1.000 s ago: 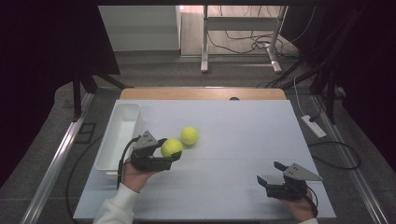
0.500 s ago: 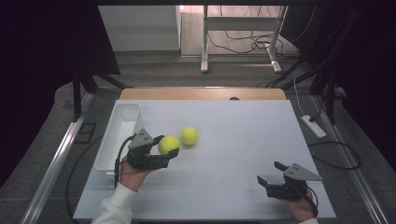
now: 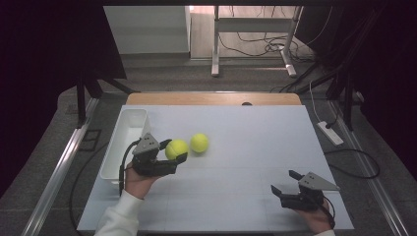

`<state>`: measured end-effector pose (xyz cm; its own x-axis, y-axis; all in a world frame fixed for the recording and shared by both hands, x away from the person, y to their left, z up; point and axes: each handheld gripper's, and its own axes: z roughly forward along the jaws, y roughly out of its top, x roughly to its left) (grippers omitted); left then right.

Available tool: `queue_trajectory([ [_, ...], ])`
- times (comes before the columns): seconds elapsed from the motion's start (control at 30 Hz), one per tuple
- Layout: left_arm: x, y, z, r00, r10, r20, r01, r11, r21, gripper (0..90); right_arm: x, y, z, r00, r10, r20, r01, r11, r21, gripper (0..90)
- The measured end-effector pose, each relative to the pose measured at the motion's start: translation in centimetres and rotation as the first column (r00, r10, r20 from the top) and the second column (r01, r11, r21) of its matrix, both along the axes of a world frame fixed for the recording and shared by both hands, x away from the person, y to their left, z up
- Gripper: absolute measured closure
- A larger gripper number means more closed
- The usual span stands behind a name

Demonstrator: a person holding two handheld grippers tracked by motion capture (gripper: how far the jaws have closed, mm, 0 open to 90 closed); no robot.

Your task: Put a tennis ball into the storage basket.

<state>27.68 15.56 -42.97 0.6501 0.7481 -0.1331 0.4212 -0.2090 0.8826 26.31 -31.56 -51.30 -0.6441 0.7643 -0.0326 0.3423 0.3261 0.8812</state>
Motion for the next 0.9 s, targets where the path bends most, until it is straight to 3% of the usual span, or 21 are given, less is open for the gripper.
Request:
queue_trajectory([
  [0.3,0.4,0.4,0.8,0.9989,0.028,0.037,-0.027,0.9992,-0.029,26.2,0.0,0.0,0.0,1.0,0.001,0.0,-0.001,1.0,-0.001,12.3],
  [0.7,0.9,0.9,1.3,0.9991,0.026,0.033,-0.025,0.9989,-0.039,26.2,0.0,0.0,0.0,1.0,0.001,0.0,-0.001,1.0,-0.002,12.3],
  [0.9,1.3,1.2,1.4,0.9996,0.022,0.015,-0.021,0.9966,-0.079,26.2,0.0,0.0,0.0,1.0,0.0,0.0,0.0,1.0,-0.002,12.3],
])
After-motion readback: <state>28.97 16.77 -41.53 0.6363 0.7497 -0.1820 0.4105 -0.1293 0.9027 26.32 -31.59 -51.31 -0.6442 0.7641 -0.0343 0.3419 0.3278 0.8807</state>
